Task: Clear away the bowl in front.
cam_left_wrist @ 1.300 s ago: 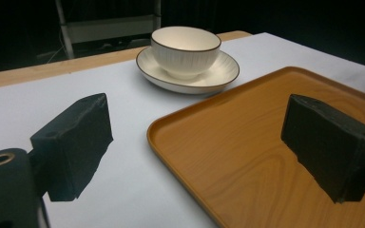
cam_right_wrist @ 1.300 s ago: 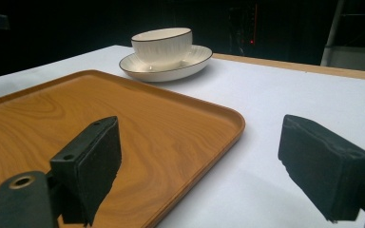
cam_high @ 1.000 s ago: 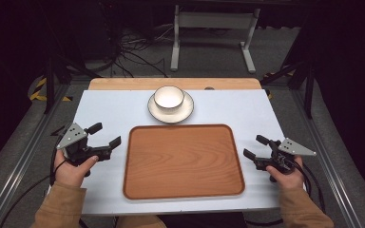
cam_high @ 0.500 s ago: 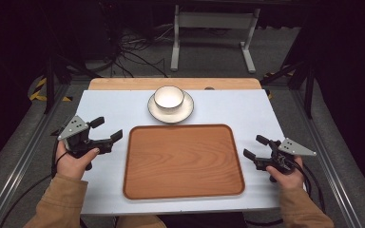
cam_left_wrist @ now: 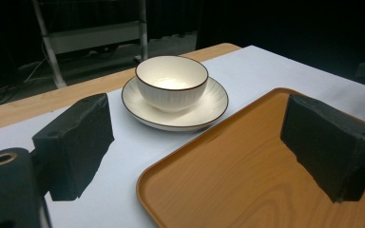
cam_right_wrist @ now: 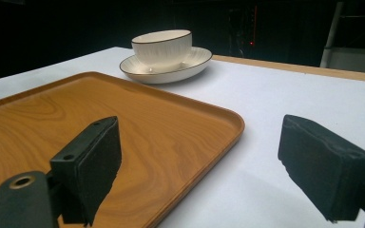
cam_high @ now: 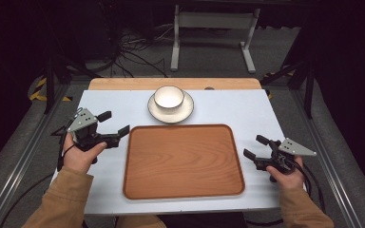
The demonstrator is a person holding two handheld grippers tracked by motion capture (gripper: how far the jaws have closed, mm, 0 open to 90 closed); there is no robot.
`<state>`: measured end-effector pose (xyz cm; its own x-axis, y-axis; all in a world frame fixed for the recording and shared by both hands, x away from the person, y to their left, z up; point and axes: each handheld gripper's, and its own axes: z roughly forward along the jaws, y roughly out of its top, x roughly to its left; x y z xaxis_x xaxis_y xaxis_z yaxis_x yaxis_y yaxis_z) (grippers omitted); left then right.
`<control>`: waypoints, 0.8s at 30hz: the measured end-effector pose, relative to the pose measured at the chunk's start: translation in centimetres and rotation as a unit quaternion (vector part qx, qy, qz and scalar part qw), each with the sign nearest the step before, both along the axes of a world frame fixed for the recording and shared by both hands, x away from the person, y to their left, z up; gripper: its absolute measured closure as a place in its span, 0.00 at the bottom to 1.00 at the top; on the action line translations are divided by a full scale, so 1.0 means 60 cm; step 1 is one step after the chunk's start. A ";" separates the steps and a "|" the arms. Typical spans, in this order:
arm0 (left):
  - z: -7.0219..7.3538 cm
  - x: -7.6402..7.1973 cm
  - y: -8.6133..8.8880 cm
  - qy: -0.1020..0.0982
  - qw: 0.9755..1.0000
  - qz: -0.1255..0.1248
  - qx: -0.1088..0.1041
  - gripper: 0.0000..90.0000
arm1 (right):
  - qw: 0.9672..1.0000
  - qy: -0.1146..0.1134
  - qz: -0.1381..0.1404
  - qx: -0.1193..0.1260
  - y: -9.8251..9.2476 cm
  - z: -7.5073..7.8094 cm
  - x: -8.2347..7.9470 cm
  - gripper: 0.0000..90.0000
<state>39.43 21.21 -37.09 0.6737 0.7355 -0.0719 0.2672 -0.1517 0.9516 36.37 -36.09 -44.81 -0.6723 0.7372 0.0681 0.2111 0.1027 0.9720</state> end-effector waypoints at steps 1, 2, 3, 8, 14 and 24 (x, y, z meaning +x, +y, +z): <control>0.000 0.003 -0.003 0.001 1.000 -0.001 0.002 0.13 | 1.000 0.000 0.000 -0.001 0.000 0.000 0.000 0.17; 0.001 0.006 -0.007 0.001 1.000 -0.003 0.002 0.13 | 1.000 0.000 0.000 -0.001 -0.001 0.000 0.000 0.17; 0.002 0.009 -0.011 0.004 1.000 -0.005 0.005 0.13 | 1.000 0.000 0.000 -0.001 -0.001 0.000 0.000 0.17; 0.008 0.028 -0.034 0.004 1.000 -0.017 0.014 0.13 | 1.000 -0.001 -0.001 0.000 -0.002 0.001 -0.001 0.17; 0.012 0.047 -0.059 0.006 0.999 -0.031 0.026 0.13 | 1.000 0.000 -0.001 0.000 -0.002 0.001 -0.002 0.17; 0.021 0.075 -0.094 0.006 0.998 -0.045 0.034 0.13 | 1.000 -0.002 -0.001 0.000 -0.003 0.002 -0.004 0.17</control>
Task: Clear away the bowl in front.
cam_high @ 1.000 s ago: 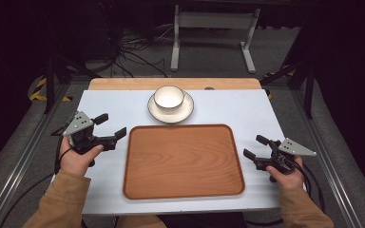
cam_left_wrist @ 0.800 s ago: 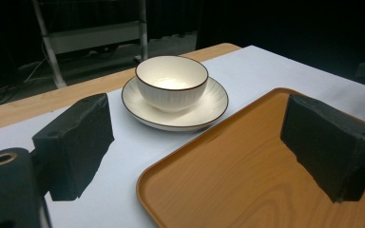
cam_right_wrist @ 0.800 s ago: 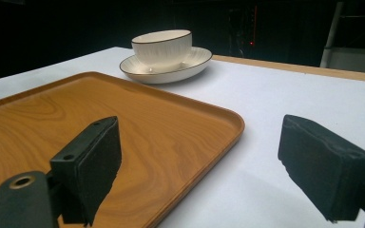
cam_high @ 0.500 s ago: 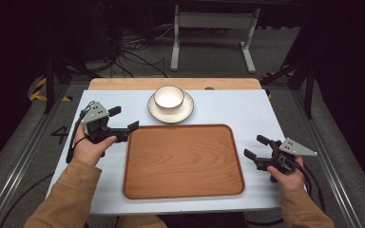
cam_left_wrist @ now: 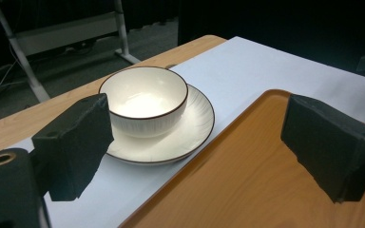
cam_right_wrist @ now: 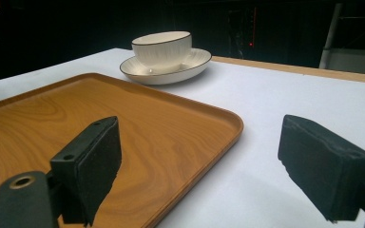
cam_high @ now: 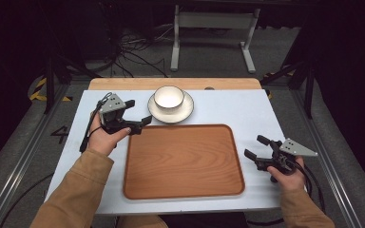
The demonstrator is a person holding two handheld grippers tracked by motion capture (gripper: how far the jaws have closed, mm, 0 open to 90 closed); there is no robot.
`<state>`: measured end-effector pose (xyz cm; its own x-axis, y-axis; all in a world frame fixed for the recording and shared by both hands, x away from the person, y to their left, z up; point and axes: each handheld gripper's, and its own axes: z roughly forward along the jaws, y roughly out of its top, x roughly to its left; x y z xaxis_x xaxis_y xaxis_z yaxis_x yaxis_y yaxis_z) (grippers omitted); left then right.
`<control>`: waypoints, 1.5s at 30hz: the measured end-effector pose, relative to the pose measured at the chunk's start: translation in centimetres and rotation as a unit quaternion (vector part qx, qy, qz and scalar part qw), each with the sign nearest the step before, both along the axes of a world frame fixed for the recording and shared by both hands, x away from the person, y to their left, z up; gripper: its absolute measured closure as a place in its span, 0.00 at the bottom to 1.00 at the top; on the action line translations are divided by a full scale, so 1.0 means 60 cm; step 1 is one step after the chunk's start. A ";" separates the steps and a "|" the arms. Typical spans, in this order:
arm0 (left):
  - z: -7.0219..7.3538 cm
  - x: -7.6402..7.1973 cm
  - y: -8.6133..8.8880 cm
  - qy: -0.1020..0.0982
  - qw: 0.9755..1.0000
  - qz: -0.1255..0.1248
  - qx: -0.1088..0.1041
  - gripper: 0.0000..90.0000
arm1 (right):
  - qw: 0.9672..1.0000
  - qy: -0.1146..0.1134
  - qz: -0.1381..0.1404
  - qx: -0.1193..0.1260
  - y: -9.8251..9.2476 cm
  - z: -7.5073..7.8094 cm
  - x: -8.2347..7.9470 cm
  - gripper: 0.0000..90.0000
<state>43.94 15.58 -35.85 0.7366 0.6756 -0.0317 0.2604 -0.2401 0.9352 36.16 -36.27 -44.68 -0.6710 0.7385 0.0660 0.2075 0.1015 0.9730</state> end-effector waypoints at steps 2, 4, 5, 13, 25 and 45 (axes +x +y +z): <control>0.002 0.007 -0.006 0.001 1.000 -0.003 0.003 0.13 | 1.000 0.000 -0.001 0.002 0.000 0.000 -0.002 0.17; 0.005 0.015 -0.013 -0.001 1.000 -0.004 0.005 0.13 | 1.000 -0.001 0.000 0.001 0.000 0.000 -0.003 0.17; 0.006 0.018 -0.015 -0.001 1.000 -0.005 0.005 0.13 | 1.000 0.000 0.001 -0.001 0.000 0.000 -0.004 0.17; 0.015 0.044 -0.039 0.000 1.000 -0.006 0.015 0.13 | 1.000 -0.001 0.000 0.001 -0.001 0.000 -0.008 0.17; 0.024 0.085 -0.054 0.009 1.000 0.006 0.020 0.13 | 1.000 -0.002 -0.005 0.003 -0.007 -0.001 -0.013 0.17; 0.028 0.129 -0.072 0.023 0.999 0.006 0.029 0.21 | 1.000 -0.001 -0.005 0.002 -0.009 -0.002 -0.012 0.17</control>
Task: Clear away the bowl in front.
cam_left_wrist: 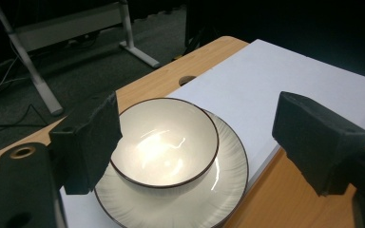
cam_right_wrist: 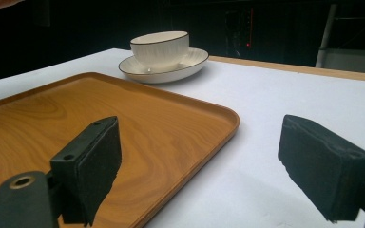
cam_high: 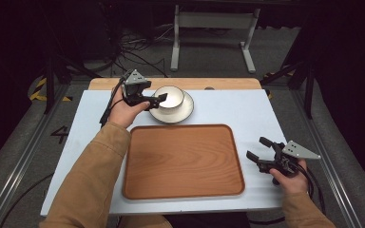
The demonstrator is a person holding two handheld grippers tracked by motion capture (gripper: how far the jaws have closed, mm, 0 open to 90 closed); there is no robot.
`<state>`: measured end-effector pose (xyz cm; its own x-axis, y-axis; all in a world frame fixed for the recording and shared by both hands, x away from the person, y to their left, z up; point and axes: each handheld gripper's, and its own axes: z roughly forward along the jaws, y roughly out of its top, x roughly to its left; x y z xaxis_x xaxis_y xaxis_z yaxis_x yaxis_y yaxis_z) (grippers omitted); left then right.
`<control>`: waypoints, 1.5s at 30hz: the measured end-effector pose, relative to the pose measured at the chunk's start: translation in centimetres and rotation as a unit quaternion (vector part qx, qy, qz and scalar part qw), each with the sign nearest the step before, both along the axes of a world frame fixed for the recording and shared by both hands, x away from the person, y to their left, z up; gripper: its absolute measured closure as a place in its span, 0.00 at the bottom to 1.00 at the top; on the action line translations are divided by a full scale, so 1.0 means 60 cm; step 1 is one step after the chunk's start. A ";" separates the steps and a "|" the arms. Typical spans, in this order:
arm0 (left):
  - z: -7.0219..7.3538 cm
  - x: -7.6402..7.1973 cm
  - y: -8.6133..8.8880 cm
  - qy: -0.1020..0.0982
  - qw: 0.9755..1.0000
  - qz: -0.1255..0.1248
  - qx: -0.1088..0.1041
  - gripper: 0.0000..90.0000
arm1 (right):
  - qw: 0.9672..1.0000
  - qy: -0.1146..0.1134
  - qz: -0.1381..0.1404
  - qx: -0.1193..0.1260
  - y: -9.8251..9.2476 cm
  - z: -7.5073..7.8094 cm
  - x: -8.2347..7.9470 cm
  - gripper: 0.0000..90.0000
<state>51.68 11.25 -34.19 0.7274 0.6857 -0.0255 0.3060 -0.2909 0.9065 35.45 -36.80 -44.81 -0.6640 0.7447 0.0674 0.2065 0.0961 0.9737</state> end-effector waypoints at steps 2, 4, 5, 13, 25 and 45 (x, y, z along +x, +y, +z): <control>0.001 0.004 -0.002 0.003 1.000 -0.003 0.006 0.22 | 1.000 0.001 0.001 0.000 0.000 0.000 0.000 0.17; 0.001 0.010 -0.004 0.006 1.000 -0.009 0.013 0.22 | 1.000 0.000 0.001 0.000 -0.001 0.000 0.000 0.17; 0.002 0.013 -0.003 0.006 1.000 -0.014 0.020 0.23 | 1.000 0.000 0.001 0.000 -0.001 0.000 0.000 0.17; 0.010 0.035 -0.010 0.026 0.995 -0.044 0.090 0.24 | 1.000 -0.001 0.001 0.000 -0.003 0.000 -0.002 0.17; 0.015 0.060 -0.025 0.041 0.984 -0.104 0.142 0.36 | 1.000 -0.002 0.001 0.001 -0.005 0.000 -0.003 0.18; -0.027 0.092 -0.044 0.079 0.976 -0.139 0.145 0.47 | 1.000 -0.001 0.001 0.004 -0.009 -0.002 -0.008 0.18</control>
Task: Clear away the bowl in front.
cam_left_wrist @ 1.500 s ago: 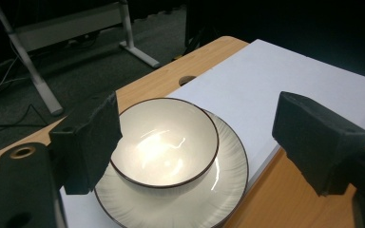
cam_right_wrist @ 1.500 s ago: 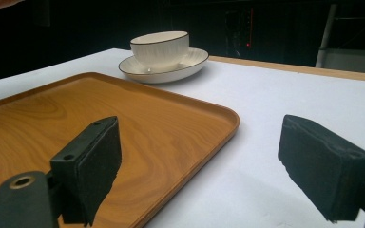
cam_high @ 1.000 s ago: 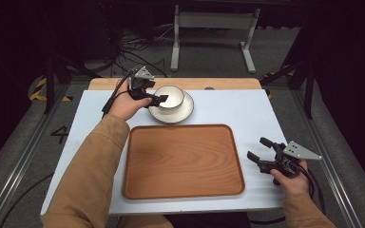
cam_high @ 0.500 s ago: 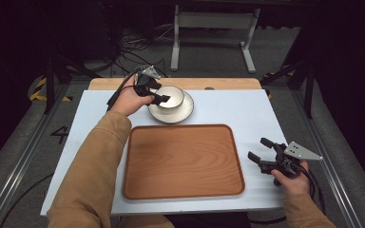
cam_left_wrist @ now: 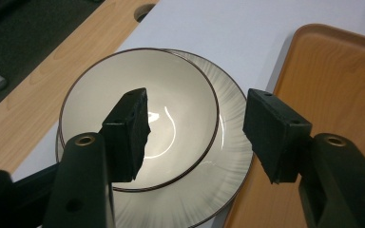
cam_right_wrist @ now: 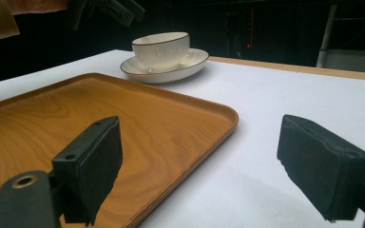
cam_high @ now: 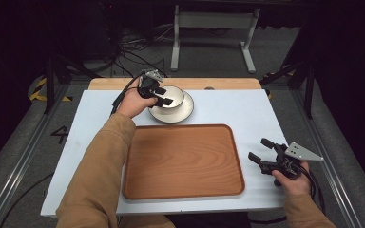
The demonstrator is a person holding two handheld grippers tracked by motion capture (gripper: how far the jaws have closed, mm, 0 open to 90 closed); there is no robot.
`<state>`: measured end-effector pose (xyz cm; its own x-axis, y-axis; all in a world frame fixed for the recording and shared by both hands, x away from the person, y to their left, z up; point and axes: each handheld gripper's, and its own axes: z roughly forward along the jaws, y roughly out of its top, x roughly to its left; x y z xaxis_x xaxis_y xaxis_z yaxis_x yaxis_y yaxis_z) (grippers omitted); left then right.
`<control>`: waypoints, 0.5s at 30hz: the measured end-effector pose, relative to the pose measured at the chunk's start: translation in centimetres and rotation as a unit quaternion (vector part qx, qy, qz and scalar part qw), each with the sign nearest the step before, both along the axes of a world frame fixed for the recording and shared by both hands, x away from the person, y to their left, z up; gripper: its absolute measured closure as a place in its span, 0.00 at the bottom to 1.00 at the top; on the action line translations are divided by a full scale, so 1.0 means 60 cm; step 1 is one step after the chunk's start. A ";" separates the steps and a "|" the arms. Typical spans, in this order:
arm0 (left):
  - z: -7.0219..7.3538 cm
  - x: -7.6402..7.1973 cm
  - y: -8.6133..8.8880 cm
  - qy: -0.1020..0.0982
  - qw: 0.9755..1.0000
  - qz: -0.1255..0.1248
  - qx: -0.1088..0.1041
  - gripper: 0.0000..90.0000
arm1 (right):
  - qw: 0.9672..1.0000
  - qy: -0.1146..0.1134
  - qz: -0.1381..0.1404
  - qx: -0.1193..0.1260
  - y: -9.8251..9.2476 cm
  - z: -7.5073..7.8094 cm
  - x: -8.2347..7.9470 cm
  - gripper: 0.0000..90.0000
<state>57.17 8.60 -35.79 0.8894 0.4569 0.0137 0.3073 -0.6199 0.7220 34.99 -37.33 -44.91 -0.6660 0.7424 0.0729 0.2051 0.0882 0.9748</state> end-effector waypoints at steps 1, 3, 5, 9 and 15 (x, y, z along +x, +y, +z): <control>-0.004 0.001 -0.002 0.002 1.000 -0.001 0.001 0.48 | 1.000 0.000 0.001 -0.001 0.000 0.000 0.000 0.18; -0.010 0.002 -0.007 0.005 1.000 -0.001 0.011 0.48 | 1.000 0.000 0.000 0.001 0.000 0.000 -0.001 0.18; -0.015 0.003 -0.011 0.007 1.000 -0.002 0.016 0.49 | 1.000 0.000 0.001 0.000 -0.001 0.000 -0.001 0.18; -0.026 0.004 -0.021 0.013 1.000 -0.004 0.024 0.52 | 1.000 0.001 0.000 0.001 -0.002 -0.001 -0.001 0.18; -0.039 0.006 -0.033 0.017 0.999 -0.006 0.042 0.54 | 1.000 0.000 0.000 0.002 -0.003 0.000 -0.002 0.18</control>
